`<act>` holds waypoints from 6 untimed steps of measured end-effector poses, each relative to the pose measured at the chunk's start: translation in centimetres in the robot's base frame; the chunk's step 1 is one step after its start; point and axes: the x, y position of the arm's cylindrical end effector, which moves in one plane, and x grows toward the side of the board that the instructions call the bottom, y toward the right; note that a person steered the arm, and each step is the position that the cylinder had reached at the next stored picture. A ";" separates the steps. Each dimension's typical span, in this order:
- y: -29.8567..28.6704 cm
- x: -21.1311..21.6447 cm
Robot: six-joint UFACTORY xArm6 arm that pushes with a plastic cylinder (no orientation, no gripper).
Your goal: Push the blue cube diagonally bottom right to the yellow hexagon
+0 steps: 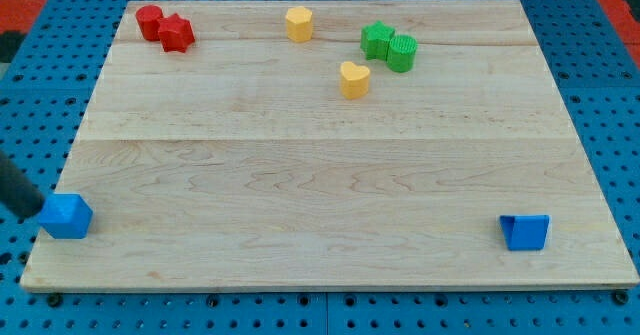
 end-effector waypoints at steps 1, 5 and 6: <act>6.2 2.0; 9.7 4.2; 15.4 1.6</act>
